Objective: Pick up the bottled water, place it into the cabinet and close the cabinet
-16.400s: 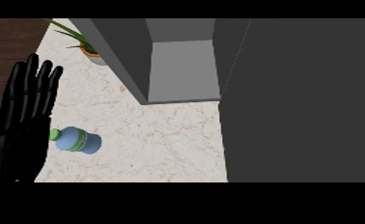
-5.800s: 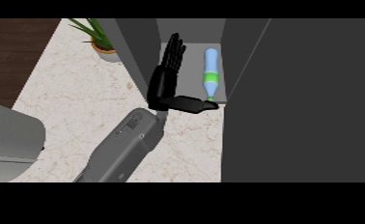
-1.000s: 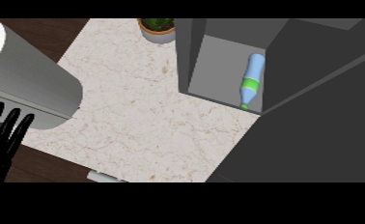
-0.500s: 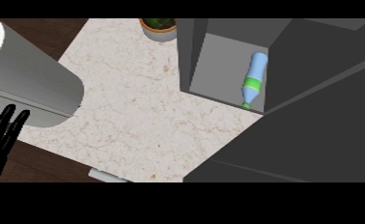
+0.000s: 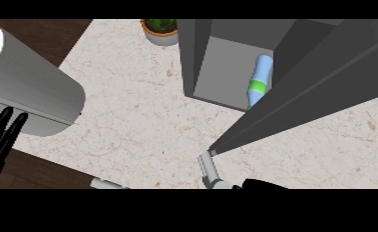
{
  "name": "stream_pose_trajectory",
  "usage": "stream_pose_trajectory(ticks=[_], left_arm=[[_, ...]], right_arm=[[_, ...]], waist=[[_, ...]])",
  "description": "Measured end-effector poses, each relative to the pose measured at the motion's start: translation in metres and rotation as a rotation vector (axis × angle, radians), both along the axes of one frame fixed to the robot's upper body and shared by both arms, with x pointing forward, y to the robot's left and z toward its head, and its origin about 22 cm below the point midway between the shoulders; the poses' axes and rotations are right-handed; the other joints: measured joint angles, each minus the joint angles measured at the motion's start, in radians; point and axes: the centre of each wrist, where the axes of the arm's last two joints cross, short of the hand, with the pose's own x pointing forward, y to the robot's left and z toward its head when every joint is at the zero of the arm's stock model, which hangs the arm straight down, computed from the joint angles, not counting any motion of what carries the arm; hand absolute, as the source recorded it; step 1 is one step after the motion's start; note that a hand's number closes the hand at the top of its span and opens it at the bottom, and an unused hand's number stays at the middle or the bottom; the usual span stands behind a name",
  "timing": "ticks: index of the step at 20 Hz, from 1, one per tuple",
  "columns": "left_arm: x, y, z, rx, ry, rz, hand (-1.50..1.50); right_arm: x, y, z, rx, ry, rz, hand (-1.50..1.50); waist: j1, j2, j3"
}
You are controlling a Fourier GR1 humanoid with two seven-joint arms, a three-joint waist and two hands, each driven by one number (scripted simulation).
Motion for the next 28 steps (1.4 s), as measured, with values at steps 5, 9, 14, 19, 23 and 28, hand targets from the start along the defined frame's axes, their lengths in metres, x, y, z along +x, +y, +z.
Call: stream_pose_trajectory(ticks=[5,9,14,19,23,28], left_arm=[[-0.001,0.005,-0.002,-0.004,0.015,0.009,-1.5],[-0.003,0.008,-0.006,-0.007,0.018,0.023,-1.5],[-0.003,0.012,-0.008,-0.015,0.016,0.036,-1.5],[-0.007,0.017,-0.012,-0.02,0.023,0.057,-1.5],[-0.009,0.021,-0.014,-0.022,0.024,0.067,-1.5],[-0.012,0.022,-0.014,-0.032,0.016,0.068,-1.5]], right_arm=[[0.028,0.018,0.008,-0.055,-0.009,-0.026,1.5],[0.059,0.043,0.012,-0.088,0.041,-0.122,1.5],[0.1,0.076,0.026,-0.121,0.085,-0.22,1.5],[0.138,0.098,0.043,-0.098,0.091,-0.373,1.5],[0.161,0.108,0.052,-0.053,0.116,-0.492,1.5],[0.172,0.119,0.049,-0.029,0.15,-0.547,1.5]], waist=[[-0.009,-0.006,0.003],[-0.017,-0.009,0.007],[-0.035,-0.011,0.013],[-0.051,-0.013,0.016],[-0.062,-0.015,0.019],[-0.077,-0.026,0.023]])
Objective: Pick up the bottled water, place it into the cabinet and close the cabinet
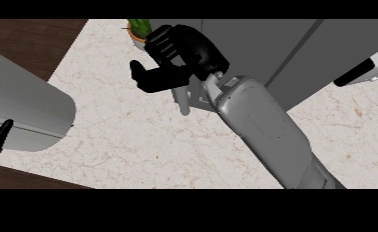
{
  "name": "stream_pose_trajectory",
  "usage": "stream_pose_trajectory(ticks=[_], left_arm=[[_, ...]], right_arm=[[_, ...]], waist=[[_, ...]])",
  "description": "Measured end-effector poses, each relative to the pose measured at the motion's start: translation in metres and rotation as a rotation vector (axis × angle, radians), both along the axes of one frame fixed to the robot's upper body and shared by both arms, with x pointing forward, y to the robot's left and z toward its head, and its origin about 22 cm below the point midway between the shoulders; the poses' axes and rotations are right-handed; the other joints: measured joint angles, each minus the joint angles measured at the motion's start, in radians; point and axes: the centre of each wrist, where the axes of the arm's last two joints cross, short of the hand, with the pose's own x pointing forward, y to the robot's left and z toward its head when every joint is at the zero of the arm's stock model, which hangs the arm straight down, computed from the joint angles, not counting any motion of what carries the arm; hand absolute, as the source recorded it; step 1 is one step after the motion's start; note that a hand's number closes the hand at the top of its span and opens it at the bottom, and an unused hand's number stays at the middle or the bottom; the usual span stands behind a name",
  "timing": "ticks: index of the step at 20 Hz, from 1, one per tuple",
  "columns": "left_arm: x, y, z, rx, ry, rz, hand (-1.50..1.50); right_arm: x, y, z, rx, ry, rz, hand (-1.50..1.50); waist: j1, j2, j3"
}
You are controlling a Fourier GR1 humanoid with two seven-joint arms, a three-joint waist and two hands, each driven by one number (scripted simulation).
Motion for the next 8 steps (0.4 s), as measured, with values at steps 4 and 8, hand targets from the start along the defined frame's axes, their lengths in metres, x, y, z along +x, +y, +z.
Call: stream_pose_trajectory(ticks=[4,8], left_arm=[[-0.0023,0.0025,-0.0019,-0.006,0.004,0.004,-1.5],[-0.0052,0.005,-0.0035,-0.006,0.006,0.01,-1.5]], right_arm=[[0.0011,0.0067,-0.0022,0.035,0.03,-0.02,-1.5],[0.002,0.012,-0.0034,0.067,0.059,-0.034,-1.5]], waist=[[-0.007,-0.007,-0.003],[-0.012,-0.011,-0.005]])
